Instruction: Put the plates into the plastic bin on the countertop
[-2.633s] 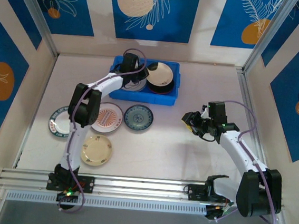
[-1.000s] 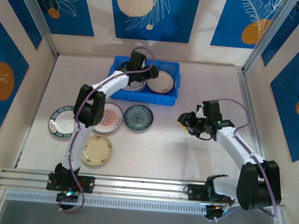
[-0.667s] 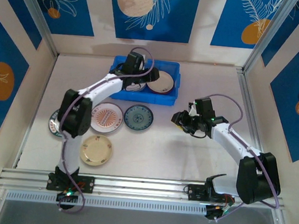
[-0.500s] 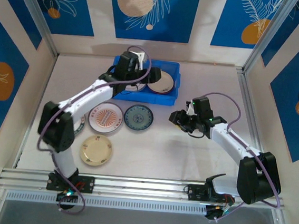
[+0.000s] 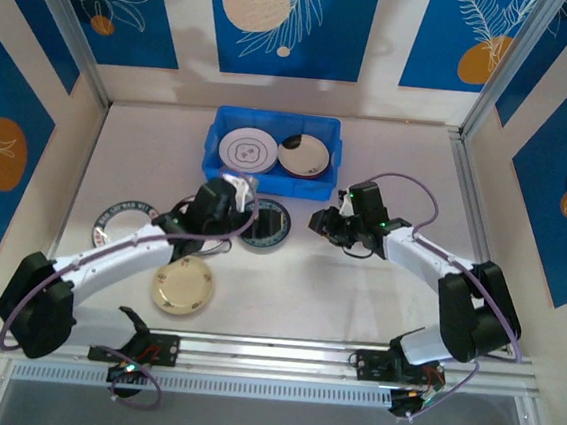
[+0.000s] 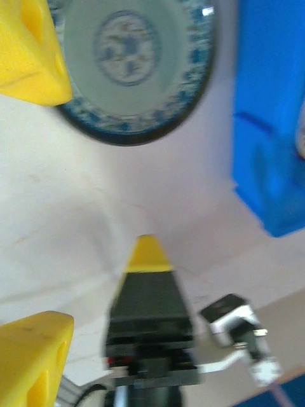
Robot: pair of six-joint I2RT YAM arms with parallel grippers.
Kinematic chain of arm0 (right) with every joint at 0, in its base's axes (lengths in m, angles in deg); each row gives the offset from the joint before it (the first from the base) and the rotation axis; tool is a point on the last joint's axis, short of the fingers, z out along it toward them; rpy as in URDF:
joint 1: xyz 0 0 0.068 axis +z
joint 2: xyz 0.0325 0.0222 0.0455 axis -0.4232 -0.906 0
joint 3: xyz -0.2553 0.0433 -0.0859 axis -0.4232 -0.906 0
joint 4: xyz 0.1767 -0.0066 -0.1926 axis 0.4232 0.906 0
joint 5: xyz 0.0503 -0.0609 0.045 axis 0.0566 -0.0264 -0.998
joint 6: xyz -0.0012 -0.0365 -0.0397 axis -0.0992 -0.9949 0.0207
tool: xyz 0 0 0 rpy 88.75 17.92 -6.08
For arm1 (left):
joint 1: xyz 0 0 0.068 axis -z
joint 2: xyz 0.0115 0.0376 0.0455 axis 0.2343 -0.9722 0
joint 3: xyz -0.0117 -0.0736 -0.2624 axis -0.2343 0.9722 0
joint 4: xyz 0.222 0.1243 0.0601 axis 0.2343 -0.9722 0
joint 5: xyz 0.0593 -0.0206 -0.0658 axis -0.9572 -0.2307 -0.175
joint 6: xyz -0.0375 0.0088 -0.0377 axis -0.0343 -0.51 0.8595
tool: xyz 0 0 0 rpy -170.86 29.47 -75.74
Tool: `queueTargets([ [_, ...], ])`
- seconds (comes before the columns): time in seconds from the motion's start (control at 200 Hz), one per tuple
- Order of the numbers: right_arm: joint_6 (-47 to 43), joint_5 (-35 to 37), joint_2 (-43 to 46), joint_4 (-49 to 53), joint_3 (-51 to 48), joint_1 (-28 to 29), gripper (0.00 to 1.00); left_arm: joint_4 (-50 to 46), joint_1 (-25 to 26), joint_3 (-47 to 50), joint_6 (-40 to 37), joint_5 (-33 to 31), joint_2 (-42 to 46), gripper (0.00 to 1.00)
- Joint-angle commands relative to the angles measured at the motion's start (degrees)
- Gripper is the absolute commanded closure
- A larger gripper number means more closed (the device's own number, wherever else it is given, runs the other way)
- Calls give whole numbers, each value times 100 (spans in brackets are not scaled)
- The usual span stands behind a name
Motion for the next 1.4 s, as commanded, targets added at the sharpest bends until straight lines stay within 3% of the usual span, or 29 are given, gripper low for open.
queueTargets([
  [0.0, 90, -115, -257, -170, 264, 123, 64, 101, 23, 256, 281, -398, 235, 16],
  [0.13, 87, -123, -556, -198, 422, 213, 63, 205, 27, 555, 287, -303, 288, 16],
  [0.275, 105, -227, -906, -225, 582, 255, 74, 668, 22, 800, 357, 28, 84, 15],
  [0.465, 122, -334, -1299, -242, 780, 294, 72, 1306, 16, 1187, 686, 207, -81, 15],
  [0.94, 211, -755, -2125, -505, 1113, 416, 73, 1658, -29, 1850, 999, 105, 30, 15],
  [1.396, 256, -932, -2582, -397, 1443, 439, 74, 1571, -144, 1908, 974, 68, 153, 15],
])
